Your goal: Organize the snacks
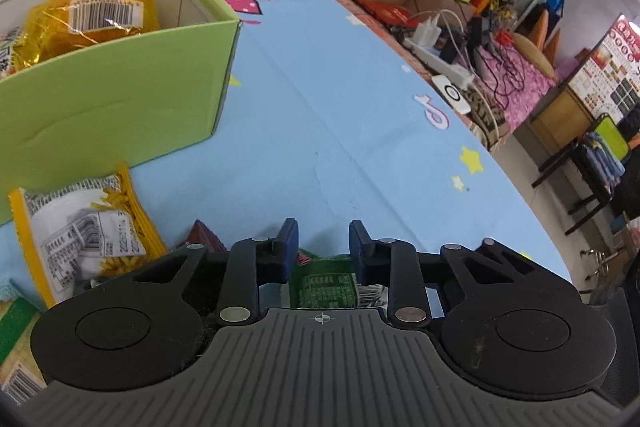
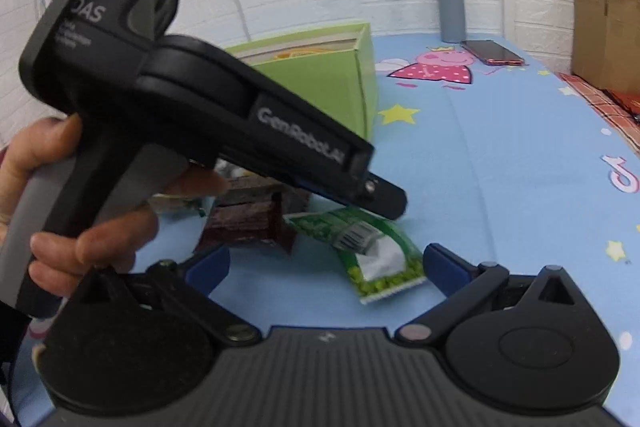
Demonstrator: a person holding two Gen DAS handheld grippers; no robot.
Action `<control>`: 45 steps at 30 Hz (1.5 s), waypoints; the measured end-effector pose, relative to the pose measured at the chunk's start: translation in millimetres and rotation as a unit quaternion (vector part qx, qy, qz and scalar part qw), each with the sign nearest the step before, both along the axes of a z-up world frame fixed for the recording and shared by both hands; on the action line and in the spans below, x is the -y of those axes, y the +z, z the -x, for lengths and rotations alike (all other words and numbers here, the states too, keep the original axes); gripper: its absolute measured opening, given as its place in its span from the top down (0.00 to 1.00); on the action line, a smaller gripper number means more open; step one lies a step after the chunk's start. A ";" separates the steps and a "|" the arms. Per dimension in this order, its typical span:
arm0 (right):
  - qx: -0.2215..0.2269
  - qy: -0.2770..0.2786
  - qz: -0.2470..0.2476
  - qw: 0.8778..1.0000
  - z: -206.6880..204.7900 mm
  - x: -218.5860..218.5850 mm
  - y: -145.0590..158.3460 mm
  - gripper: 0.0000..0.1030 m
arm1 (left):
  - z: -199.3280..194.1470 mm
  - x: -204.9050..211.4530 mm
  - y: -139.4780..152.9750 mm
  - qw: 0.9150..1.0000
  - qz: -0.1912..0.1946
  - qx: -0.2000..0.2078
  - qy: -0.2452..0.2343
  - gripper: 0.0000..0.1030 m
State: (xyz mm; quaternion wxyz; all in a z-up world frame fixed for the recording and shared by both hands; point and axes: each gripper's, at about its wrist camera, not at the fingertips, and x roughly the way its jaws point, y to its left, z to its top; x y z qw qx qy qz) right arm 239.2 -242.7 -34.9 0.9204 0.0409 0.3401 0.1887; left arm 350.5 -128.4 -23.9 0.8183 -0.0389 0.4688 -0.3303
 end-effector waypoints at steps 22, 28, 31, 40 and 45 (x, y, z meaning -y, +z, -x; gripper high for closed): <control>-0.006 -0.019 -0.007 1.000 101.3 -28.6 -3.5 0.01 | 129.6 -45.2 6.7 0.997 -0.030 0.055 0.051 0.73; -0.008 0.004 0.009 1.000 106.7 -53.3 -1.1 0.01 | 138.3 -62.1 16.5 0.995 -0.032 0.075 0.064 0.70; -0.009 0.012 0.008 1.000 109.7 -62.2 0.8 0.01 | 140.8 -74.0 18.1 0.994 -0.031 0.077 0.074 0.68; 0.004 0.032 0.028 0.999 136.0 -88.5 5.8 0.01 | 142.1 -122.9 14.1 0.991 0.010 0.058 0.122 0.60; 0.000 0.000 0.020 1.000 156.7 -76.0 13.2 0.01 | 121.7 -110.4 13.4 0.995 0.020 0.043 0.085 0.60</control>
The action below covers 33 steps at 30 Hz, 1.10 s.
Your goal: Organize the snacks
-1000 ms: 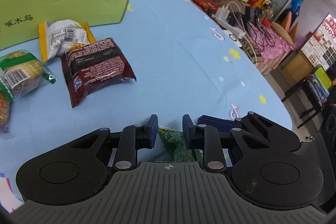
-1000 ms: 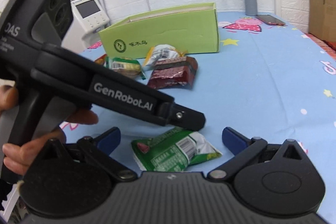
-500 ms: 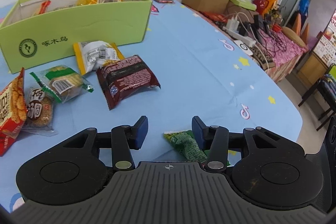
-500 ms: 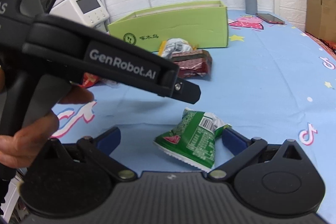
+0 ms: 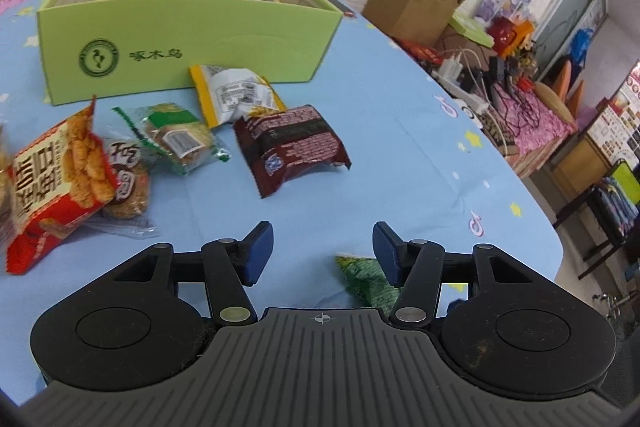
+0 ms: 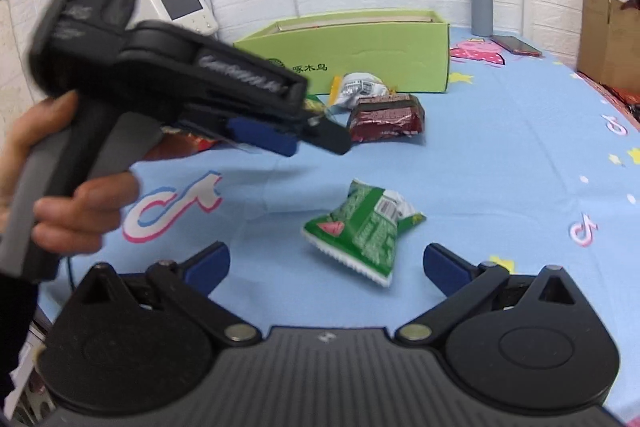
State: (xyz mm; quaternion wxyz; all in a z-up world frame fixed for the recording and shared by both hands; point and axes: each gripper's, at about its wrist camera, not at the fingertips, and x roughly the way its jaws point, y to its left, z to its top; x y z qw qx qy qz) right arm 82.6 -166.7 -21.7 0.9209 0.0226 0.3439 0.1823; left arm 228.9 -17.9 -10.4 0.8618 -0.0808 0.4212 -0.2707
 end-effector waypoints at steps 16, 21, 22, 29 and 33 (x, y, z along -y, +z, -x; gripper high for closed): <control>-0.006 0.007 -0.020 1.000 -21.5 23.6 -1.4 0.01 | -0.7 -16.0 -9.2 1.000 0.015 -0.015 0.015 0.53; -0.021 0.044 -0.030 0.998 -48.0 1.5 -10.1 0.00 | 0.7 -32.7 -7.1 0.999 0.024 -0.025 0.035 0.53; -0.021 0.044 -0.030 0.998 -48.0 1.5 -10.1 0.00 | 2.4 -36.3 -5.5 0.999 0.023 -0.021 0.037 0.53; -0.024 0.123 -0.038 0.991 -56.9 -69.9 -14.0 0.01 | 22.5 -75.3 4.1 0.996 0.016 -0.003 0.085 0.49; -0.015 0.146 -0.037 0.988 -46.4 -88.8 -16.4 0.01 | 38.7 -104.6 2.6 0.992 0.009 -0.001 0.128 0.46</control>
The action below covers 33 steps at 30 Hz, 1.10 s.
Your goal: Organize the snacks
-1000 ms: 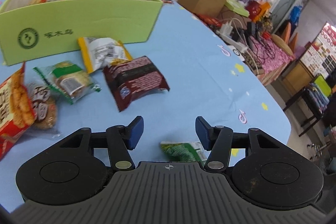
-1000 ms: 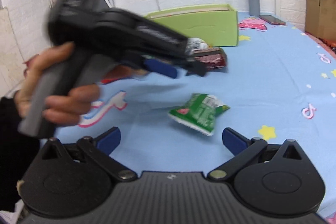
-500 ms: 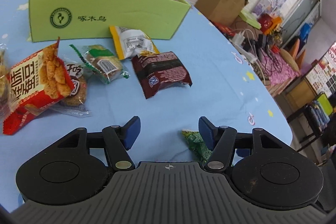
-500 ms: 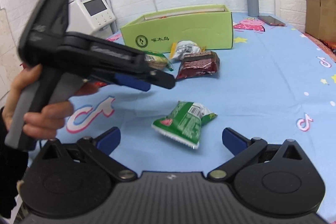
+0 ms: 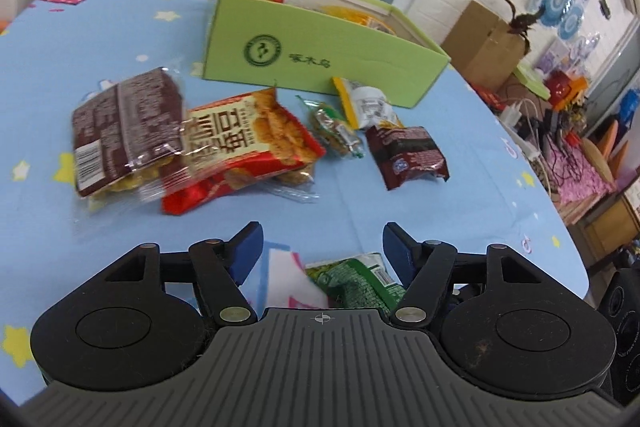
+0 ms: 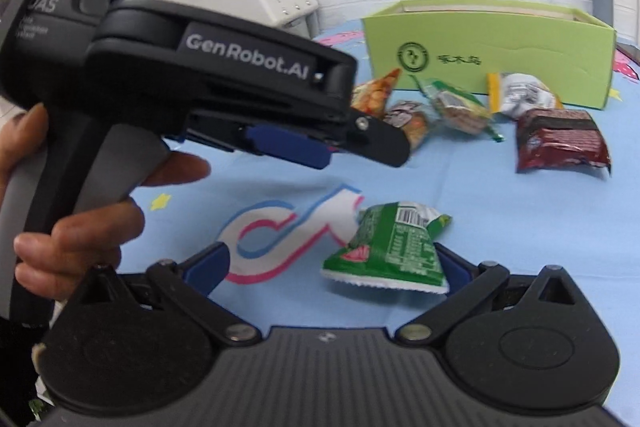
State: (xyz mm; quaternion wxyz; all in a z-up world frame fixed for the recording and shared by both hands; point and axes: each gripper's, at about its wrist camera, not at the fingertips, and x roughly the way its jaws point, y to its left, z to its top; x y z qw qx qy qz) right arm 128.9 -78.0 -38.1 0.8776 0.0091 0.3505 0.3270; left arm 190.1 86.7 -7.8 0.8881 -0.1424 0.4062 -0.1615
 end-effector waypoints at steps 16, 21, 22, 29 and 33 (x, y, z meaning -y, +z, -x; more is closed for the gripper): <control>0.068 0.042 0.146 0.986 -134.7 103.0 42.1 0.00 | 14.0 22.0 -17.4 0.999 -0.003 -0.024 0.029 0.35; 0.022 0.110 0.114 0.987 -195.8 83.5 16.8 0.00 | 11.9 3.9 -16.3 0.997 -0.009 -0.027 0.072 0.35; 0.013 0.119 0.116 0.986 -200.8 80.0 11.8 0.00 | 11.2 0.9 -16.3 0.997 -0.007 -0.027 0.076 0.35; 0.012 0.110 0.139 0.984 -137.7 72.6 -5.6 0.00 | 12.8 10.1 -14.4 0.998 -0.016 -0.021 0.051 0.32; 0.024 0.063 0.130 0.989 -89.4 72.4 -5.8 0.01 | 13.9 25.9 -16.7 0.999 -0.035 -0.021 0.013 0.32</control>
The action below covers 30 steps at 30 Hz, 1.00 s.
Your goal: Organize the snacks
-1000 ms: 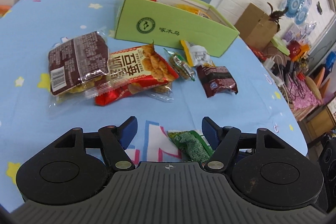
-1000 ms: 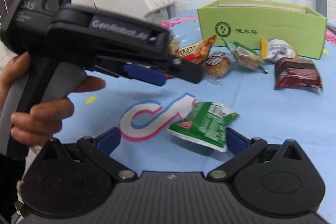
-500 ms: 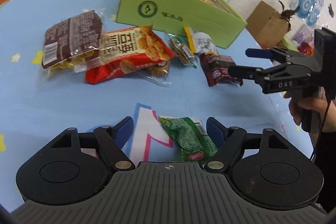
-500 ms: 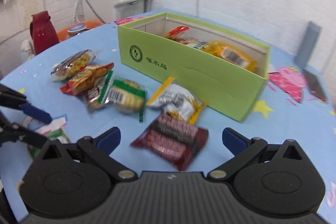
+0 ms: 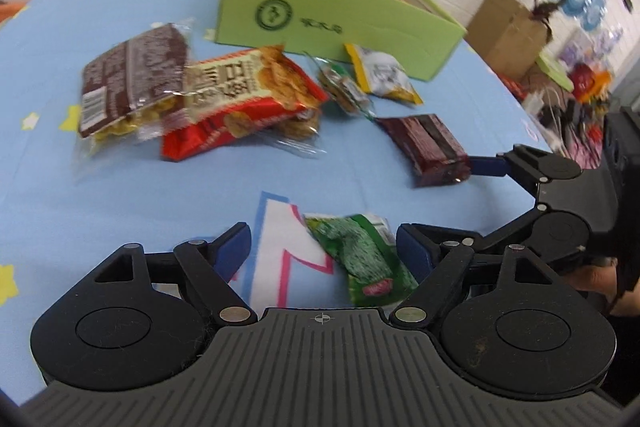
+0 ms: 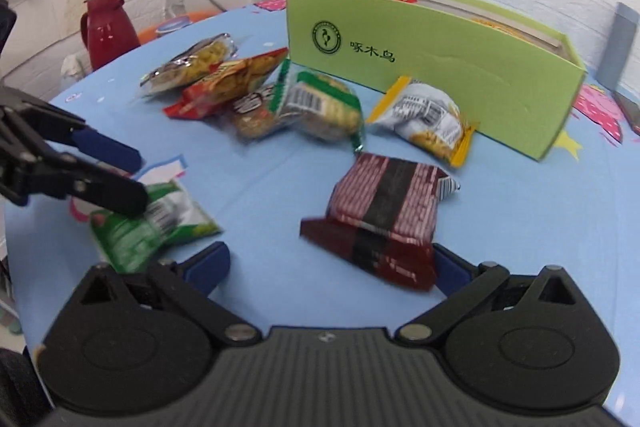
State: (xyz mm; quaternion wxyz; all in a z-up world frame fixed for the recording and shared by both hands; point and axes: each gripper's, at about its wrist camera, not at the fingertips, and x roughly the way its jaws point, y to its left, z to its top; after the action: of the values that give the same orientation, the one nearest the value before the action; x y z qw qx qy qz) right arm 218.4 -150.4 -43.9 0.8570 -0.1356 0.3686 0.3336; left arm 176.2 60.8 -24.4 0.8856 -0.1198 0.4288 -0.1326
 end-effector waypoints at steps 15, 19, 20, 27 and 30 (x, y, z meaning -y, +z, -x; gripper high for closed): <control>0.022 -0.098 -0.019 0.995 -15.5 -10.8 -6.2 0.02 | 5.9 46.5 -11.1 0.988 -0.144 0.052 -0.024 0.48; 0.033 -0.113 -0.028 0.993 -8.6 -7.4 0.0 0.35 | 7.8 50.4 -10.6 0.984 -0.156 0.067 -0.044 0.81; 0.024 -0.114 -0.034 0.993 -9.4 -5.6 1.4 0.36 | 7.8 49.8 -10.2 0.985 -0.153 0.066 -0.045 0.82; -0.001 -0.127 -0.084 0.988 17.6 14.6 14.8 0.37 | 13.4 16.6 12.8 0.997 -0.050 0.047 -0.043 0.86; -0.004 -0.128 -0.124 0.984 20.3 24.4 31.3 0.37 | -2.2 4.3 37.3 0.997 -0.003 0.063 -0.048 0.86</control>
State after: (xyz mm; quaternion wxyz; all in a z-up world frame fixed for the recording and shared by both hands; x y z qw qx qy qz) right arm 198.1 -174.7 -12.6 0.9014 0.0219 0.3420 0.2645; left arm 178.4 56.5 12.9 0.9037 -0.0875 0.3780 -0.1811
